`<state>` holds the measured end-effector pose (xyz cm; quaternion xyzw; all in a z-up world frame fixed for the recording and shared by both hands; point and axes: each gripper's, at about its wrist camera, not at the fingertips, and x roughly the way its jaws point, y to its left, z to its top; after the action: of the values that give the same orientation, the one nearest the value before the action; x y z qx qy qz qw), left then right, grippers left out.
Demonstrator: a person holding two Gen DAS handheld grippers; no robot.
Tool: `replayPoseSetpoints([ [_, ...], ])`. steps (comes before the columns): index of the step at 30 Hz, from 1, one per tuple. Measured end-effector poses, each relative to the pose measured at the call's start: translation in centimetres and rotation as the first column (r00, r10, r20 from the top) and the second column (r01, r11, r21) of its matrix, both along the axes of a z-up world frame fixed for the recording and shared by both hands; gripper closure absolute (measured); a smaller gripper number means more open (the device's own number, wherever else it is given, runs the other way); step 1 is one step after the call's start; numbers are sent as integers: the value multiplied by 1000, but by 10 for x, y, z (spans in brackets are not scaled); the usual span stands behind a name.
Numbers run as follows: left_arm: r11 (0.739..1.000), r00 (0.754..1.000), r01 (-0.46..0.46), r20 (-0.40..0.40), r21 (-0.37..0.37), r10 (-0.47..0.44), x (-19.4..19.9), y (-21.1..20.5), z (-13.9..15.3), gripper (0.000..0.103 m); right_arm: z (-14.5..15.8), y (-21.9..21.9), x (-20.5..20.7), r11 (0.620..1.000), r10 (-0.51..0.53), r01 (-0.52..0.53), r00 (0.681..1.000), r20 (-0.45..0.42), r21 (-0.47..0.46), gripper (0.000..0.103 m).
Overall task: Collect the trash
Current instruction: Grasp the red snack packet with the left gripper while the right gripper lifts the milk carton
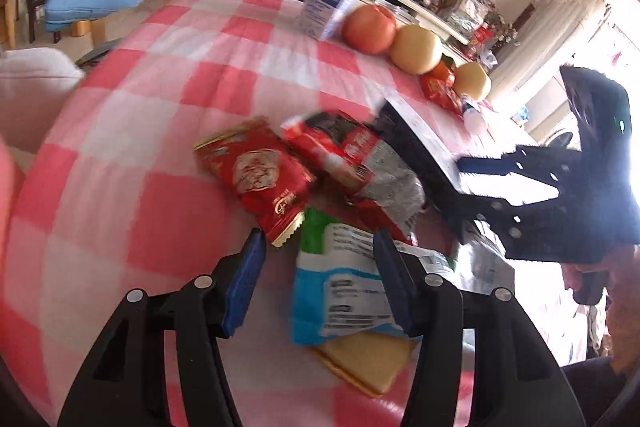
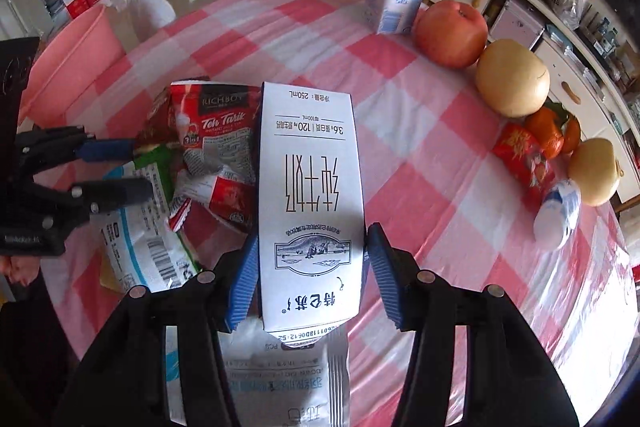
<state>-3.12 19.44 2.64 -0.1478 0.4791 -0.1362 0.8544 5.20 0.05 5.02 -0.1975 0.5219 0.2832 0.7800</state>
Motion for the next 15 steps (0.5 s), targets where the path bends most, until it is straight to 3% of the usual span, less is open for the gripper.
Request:
replayPoseSetpoints([
  [3, 998, 998, -60, 11, -9, 60, -1, 22, 3, 40, 0, -3, -9, 999, -33, 32, 999, -14, -10, 49],
  [7, 990, 990, -135, 26, -25, 136, 8, 44, 4, 40, 0, -5, -9, 997, -74, 74, 997, -6, -26, 49],
  [15, 982, 998, -56, 45, 178, 49, 32, 9, 1, 40, -7, 6, -6, 996, -81, 81, 997, 5, -42, 35],
])
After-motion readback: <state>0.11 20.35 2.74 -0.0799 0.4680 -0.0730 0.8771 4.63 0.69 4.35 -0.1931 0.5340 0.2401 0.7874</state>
